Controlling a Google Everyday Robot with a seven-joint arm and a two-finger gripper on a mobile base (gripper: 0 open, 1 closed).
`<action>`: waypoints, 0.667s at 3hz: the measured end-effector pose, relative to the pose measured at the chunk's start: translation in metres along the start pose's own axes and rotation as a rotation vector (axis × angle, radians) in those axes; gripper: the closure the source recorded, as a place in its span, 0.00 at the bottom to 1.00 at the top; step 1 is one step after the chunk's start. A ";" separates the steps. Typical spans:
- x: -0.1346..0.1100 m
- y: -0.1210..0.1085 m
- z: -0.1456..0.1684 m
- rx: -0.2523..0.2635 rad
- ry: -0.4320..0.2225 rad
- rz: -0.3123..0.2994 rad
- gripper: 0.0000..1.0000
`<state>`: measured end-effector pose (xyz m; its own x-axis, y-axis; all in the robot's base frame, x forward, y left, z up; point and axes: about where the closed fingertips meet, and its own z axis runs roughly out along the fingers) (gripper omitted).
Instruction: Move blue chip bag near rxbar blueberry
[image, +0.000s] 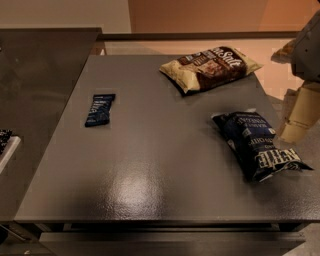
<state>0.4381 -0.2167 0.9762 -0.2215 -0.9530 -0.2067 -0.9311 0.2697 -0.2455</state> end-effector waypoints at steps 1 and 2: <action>0.000 0.000 0.000 0.000 0.000 0.000 0.00; -0.001 -0.001 0.001 -0.003 0.006 0.042 0.00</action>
Offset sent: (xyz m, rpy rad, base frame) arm 0.0035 -0.0004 -0.0079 0.0185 0.0526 -0.1009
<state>0.4398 -0.2163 0.9754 -0.2623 -0.9415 -0.2115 -0.9219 0.3092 -0.2334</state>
